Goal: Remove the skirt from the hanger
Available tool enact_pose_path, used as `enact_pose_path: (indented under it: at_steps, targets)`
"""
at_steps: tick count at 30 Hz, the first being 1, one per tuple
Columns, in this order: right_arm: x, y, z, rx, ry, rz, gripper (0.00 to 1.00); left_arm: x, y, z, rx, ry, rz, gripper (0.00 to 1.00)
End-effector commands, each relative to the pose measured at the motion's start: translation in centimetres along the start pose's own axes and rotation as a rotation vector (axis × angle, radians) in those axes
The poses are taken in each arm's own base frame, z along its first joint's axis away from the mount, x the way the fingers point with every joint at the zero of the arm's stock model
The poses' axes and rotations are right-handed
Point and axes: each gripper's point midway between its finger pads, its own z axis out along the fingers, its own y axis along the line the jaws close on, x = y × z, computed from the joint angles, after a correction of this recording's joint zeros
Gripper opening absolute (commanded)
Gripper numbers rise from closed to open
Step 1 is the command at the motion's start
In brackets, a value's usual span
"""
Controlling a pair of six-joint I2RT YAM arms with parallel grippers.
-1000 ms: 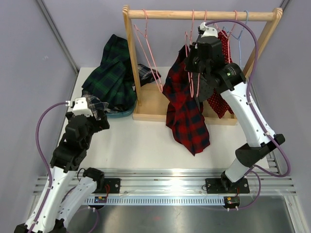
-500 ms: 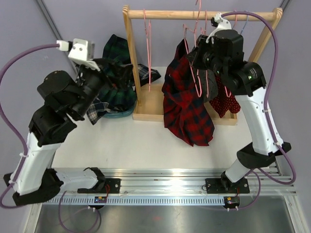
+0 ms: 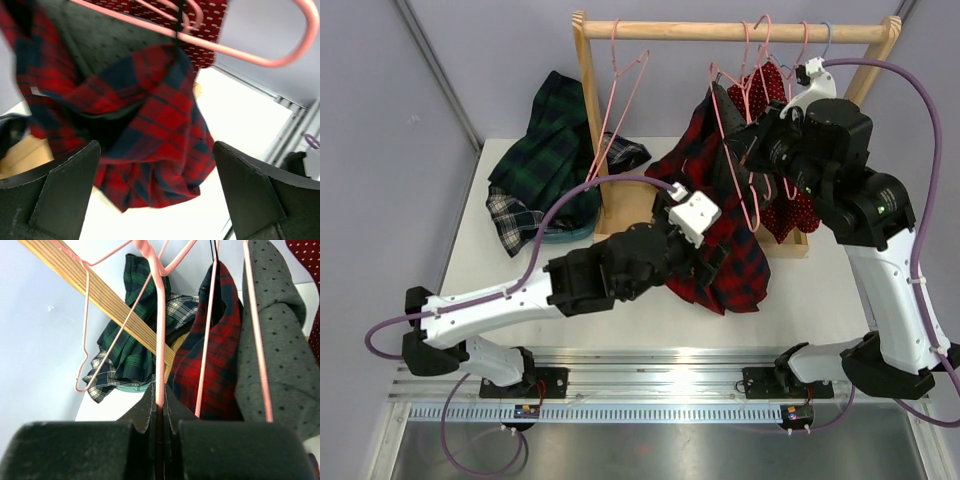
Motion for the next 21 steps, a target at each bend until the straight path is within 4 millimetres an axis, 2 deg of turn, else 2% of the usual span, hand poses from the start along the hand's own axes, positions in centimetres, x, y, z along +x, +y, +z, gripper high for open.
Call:
enact_pose_path:
  at_steps: [1, 4, 10, 13, 14, 17, 19, 20, 21]
  targets:
    - [-4.4, 2.4, -2.9, -0.104, -0.155, 0.031, 0.0, -4.8, -1.9, 0.2, 0.026, -0.19, -0.117, 0.99]
    - [-4.5, 2.5, -3.8, -0.115, -0.159, 0.038, 0.0, -4.6, -2.9, 0.8, 0.027, -0.2, -0.121, 0.99]
    - [-4.3, 2.6, -5.1, -0.136, -0.16, 0.058, 0.0, -4.6, -3.4, 2.2, -0.012, -0.236, -0.112, 0.99]
    - [-4.4, 2.7, -5.5, -0.144, -0.165, 0.066, 0.0, -4.1, -4.2, 3.2, -0.002, -0.235, -0.107, 0.94]
    - [-4.6, 2.9, -5.7, -0.151, -0.167, 0.068, 0.0, -4.0, -4.4, 3.5, -0.002, -0.234, -0.107, 0.79]
    - [-4.9, 3.2, -5.9, -0.164, -0.165, 0.071, 0.0, -3.1, -4.5, 4.3, -0.023, -0.217, -0.102, 0.66]
    - [-5.0, 3.3, -6.1, -0.168, -0.164, 0.073, 0.0, -2.7, -4.4, 4.7, -0.041, -0.214, -0.097, 0.53]
    - [-4.8, 3.3, -5.9, -0.167, -0.159, 0.078, 0.0, -2.6, -4.4, 4.8, -0.044, -0.215, -0.095, 0.44]
    - [-4.9, 3.2, -6.2, -0.169, -0.169, 0.076, 0.0, -2.7, -4.3, 4.8, -0.045, -0.219, -0.093, 0.19]
